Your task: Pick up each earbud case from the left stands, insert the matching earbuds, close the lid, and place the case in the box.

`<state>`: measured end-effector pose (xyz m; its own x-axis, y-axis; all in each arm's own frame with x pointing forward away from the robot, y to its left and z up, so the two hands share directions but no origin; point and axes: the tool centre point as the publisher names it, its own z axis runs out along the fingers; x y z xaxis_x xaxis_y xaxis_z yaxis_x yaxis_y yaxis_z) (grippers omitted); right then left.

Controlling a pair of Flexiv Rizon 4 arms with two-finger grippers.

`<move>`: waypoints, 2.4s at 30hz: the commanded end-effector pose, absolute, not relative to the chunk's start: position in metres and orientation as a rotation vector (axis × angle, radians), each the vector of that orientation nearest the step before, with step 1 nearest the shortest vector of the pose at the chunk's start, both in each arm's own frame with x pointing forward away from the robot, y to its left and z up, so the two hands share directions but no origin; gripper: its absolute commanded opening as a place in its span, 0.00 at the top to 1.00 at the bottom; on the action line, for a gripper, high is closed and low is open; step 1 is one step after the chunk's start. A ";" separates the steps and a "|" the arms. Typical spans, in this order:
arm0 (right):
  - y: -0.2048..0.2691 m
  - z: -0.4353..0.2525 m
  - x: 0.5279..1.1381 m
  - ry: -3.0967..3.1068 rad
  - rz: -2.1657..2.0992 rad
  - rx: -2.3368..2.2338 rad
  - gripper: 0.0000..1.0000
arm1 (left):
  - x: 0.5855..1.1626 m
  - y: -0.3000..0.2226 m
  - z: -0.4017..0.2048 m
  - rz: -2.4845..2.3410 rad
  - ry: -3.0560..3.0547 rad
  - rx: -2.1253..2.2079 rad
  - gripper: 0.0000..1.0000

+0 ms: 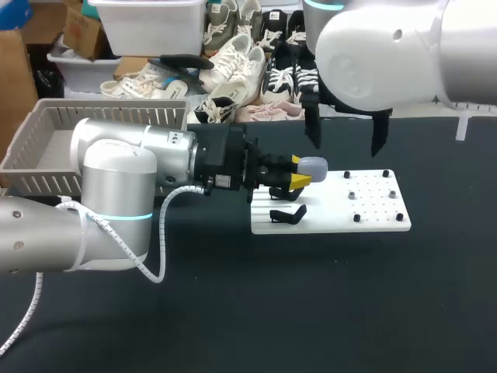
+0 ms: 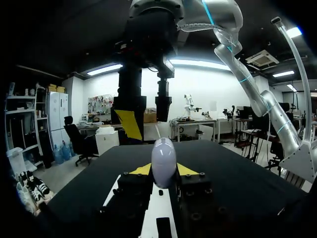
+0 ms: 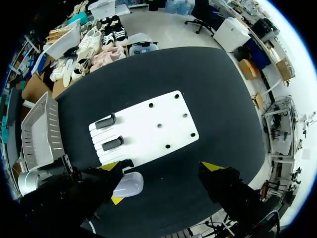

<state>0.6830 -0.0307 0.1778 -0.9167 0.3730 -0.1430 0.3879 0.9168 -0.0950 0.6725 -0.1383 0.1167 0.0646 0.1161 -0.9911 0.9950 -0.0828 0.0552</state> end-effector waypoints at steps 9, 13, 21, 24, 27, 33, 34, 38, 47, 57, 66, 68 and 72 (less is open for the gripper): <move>-0.055 0.216 0.648 2.672 -0.036 0.588 0.00 | 0.668 -0.123 0.121 -1.178 1.238 1.319 1.00; -0.055 0.216 0.648 2.672 -0.036 0.588 0.00 | 0.673 -0.101 0.136 -1.131 1.278 1.288 1.00; -0.055 0.216 0.648 2.672 -0.036 0.588 0.00 | 0.698 -0.031 0.169 -0.883 1.392 1.247 1.00; -0.055 0.216 0.648 2.672 -0.036 0.588 0.00 | 0.713 0.005 0.171 -0.766 1.472 1.209 1.00; -0.055 0.216 0.648 2.672 -0.036 0.588 0.00 | 0.728 0.037 0.170 -0.659 1.552 1.158 1.00; -0.055 0.216 0.648 2.672 -0.036 0.588 0.00 | 0.754 0.079 0.173 -0.494 1.663 1.106 1.00; -0.055 0.216 0.648 2.672 -0.036 0.588 0.00 | 0.760 0.086 0.172 -0.479 1.677 1.091 1.00; -0.055 0.216 0.648 2.672 -0.036 0.588 0.00 | 0.777 0.111 0.166 -0.402 1.753 1.026 1.00; -0.055 0.216 0.648 2.672 -0.036 0.588 0.00 | 0.815 0.155 0.132 -0.321 1.900 0.940 1.00; -0.055 0.216 0.648 2.672 -0.036 0.588 0.00 | 0.843 0.180 0.097 -0.370 2.000 0.800 1.00; -0.055 0.216 0.648 2.672 -0.036 0.588 0.00 | 0.836 0.164 0.113 -0.412 1.911 0.865 0.00; -0.055 0.216 0.648 2.672 -0.036 0.588 0.00 | 0.828 0.154 0.124 -0.433 1.854 0.872 0.00; -0.055 0.216 0.648 2.672 -0.036 0.588 0.00 | 0.805 0.128 0.150 -0.514 1.715 0.886 0.00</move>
<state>0.6506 -0.0546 0.2169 -0.8354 0.3941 -0.3832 0.4049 0.9127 0.0561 0.8327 0.1303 0.1392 -0.2421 0.4068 -0.8808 0.7720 0.6307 0.0790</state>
